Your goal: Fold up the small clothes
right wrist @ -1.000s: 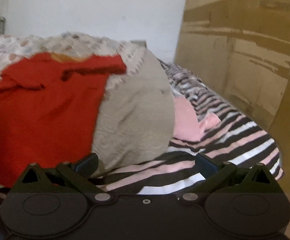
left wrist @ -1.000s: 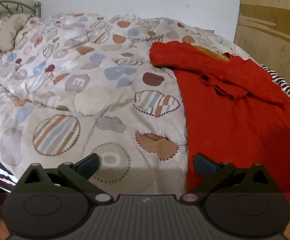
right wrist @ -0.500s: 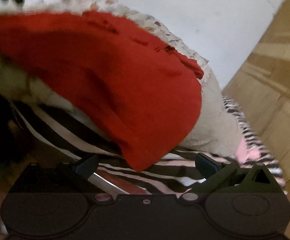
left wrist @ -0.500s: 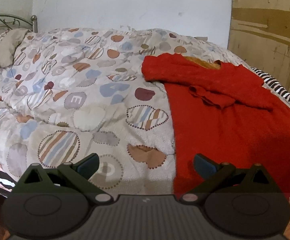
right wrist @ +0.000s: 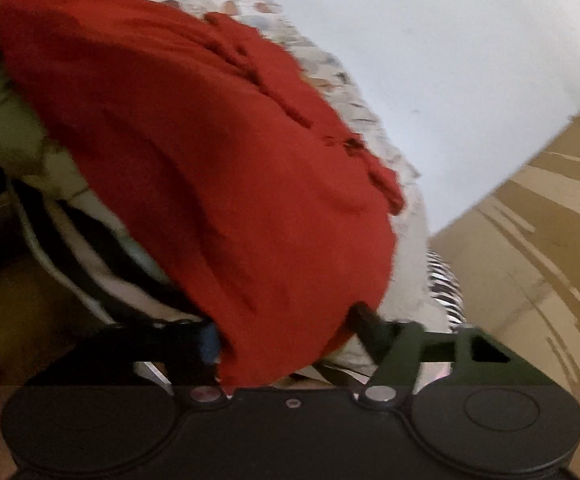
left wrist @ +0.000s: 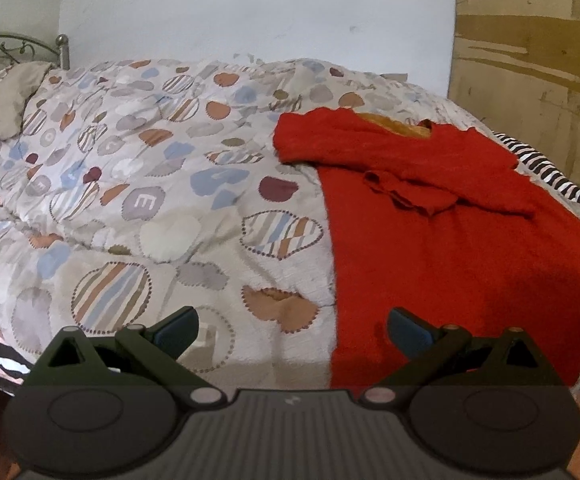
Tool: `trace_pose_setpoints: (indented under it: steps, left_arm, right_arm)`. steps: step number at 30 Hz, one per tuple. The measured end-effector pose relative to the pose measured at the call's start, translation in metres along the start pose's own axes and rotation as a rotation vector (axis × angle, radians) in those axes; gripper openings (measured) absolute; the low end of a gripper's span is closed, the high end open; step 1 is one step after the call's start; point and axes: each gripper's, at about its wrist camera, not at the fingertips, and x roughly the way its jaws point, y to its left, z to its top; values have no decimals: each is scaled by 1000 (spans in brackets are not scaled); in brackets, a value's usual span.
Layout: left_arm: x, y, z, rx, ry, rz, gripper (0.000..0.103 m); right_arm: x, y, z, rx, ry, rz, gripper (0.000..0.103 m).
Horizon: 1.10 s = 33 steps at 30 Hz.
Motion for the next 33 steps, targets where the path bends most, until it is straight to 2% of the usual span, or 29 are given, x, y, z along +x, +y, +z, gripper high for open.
trace_pose_setpoints:
  steps: [1,3,5,6,13,17,21,26,30,33]
  left_arm:
    - [-1,-1,0,3,-6,-3,102]
    - [-3,-3,0,8,-17,-13,102]
    - [-4,-6,-1,13,-26,-33,102]
    - [-5,-8,-1,15,-30,-46,102]
    - [-12,-26,-5,47,-41,-153,102]
    - [-18,-37,-6,65,-57,-203,102]
    - [-27,-47,-9,99,-85,-247,102]
    - [-33,-69,-17,163,-117,-284,102]
    - [-23,-96,-23,198,-94,-318,102]
    - [-8,-121,-27,264,-58,-282,102]
  right_arm:
    - [-4,1,0,-25,-3,7,48]
    - [-13,-5,2,-53,-7,26,29]
    - [-25,-12,5,-56,-13,40,17]
    - [-29,-17,8,-51,-18,47,16]
    - [-50,-89,53,177,-50,211,15]
    - [-43,-130,83,300,-82,312,15]
    - [-20,-164,111,451,-60,430,14]
    - [4,-186,135,580,-23,525,14]
    - [17,-197,144,672,-2,572,14]
    - [23,-206,148,719,1,587,14]
